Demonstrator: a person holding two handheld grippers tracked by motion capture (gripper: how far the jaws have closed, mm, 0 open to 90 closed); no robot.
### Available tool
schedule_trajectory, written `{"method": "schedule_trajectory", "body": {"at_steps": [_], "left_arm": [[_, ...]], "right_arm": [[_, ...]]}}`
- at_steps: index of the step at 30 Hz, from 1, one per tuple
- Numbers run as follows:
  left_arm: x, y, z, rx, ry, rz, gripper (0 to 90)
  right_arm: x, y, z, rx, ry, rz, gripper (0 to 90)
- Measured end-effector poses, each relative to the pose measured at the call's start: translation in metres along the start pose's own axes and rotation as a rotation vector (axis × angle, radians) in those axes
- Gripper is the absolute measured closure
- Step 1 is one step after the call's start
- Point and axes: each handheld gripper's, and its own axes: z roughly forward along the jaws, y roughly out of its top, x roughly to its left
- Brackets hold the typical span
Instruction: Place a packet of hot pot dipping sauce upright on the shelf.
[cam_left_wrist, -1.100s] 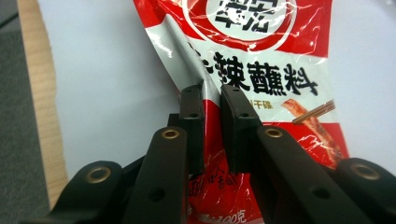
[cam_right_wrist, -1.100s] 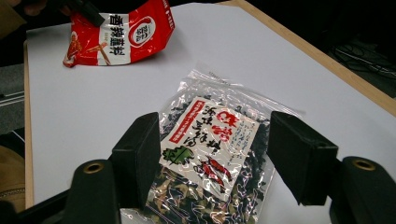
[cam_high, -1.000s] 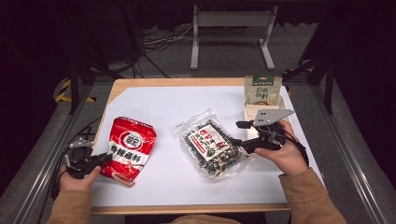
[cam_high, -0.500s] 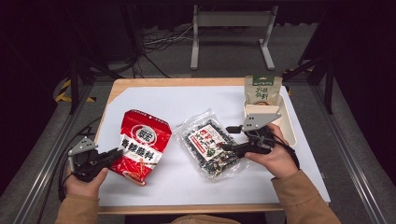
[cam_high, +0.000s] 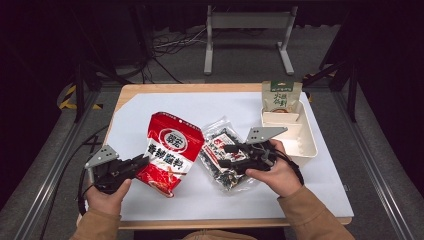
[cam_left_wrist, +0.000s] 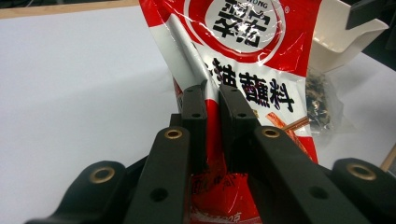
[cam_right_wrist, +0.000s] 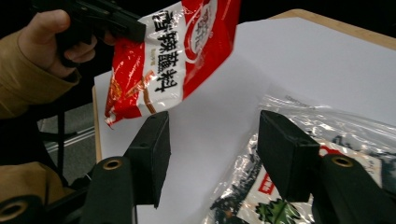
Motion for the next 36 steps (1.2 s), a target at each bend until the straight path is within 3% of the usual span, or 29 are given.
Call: {"method": "schedule_trajectory", "body": {"at_steps": [3, 6, 22, 26, 28, 31, 36], "left_arm": [[-0.004, 0.001, 0.003, -0.01, -0.015, 0.004, 81.8], [-0.009, 0.003, 0.005, -0.023, -0.024, 0.009, 81.8], [-0.029, 0.006, 0.018, -0.05, -0.099, 0.048, 81.8], [-0.035, 0.006, 0.02, -0.053, -0.114, 0.075, 81.8], [-0.037, 0.005, 0.02, -0.054, -0.114, 0.07, 81.8], [-0.039, 0.003, 0.021, -0.058, -0.117, 0.073, 81.7], [-0.039, 0.002, 0.022, -0.06, -0.117, 0.083, 81.7]], "right_arm": [[0.002, -0.001, 0.006, -0.015, 0.024, 0.042, 43.9], [0.002, -0.006, 0.013, -0.077, 0.061, 0.111, 43.6], [0.012, -0.015, 0.045, -0.114, 0.058, 0.184, 40.0], [0.013, -0.016, 0.049, -0.11, 0.071, 0.181, 49.5], [0.014, -0.016, 0.05, -0.114, 0.07, 0.182, 51.4], [0.015, -0.018, 0.051, -0.139, 0.088, 0.223, 58.8], [0.015, -0.02, 0.052, -0.129, 0.114, 0.254, 79.5]]}}
